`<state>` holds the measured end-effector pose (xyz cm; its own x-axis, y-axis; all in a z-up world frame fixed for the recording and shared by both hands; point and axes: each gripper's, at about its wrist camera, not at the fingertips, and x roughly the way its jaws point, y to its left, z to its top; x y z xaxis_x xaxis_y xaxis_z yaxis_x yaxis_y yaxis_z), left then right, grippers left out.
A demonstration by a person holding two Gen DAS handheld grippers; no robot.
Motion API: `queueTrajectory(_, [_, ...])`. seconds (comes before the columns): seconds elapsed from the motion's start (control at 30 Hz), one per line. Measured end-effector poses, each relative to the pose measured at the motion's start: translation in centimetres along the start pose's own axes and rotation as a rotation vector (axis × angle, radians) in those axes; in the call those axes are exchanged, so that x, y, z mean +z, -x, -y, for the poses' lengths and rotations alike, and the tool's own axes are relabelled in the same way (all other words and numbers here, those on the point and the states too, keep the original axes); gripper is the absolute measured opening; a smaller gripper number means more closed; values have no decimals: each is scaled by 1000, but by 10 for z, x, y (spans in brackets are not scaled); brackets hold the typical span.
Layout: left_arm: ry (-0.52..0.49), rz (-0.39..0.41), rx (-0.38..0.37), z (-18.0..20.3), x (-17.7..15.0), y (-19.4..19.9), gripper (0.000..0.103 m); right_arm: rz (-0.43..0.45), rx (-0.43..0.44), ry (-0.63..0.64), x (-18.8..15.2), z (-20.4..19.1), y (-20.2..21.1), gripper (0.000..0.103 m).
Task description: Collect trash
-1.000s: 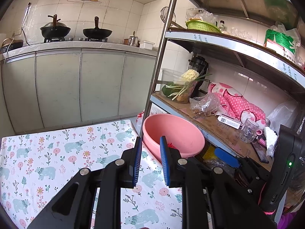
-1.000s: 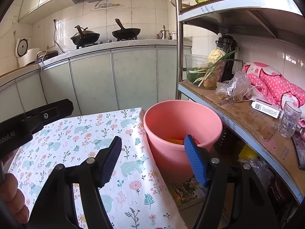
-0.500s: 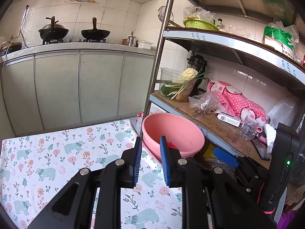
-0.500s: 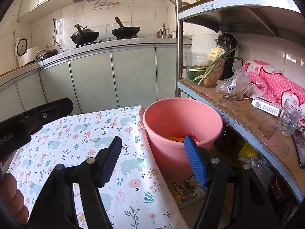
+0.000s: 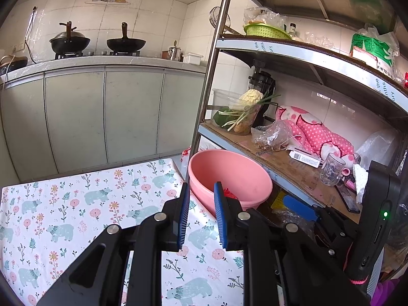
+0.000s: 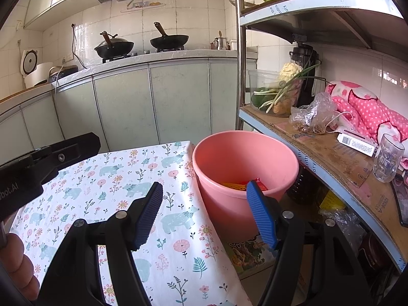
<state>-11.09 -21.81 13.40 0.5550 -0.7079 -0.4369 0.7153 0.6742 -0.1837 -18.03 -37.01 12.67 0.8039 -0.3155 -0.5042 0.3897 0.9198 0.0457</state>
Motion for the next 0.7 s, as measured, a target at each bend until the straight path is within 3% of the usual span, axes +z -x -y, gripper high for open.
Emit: queueTrajectory(0.7, [-25, -18, -11, 2, -1, -2, 18, -10, 2, 3, 0, -1, 0, 69])
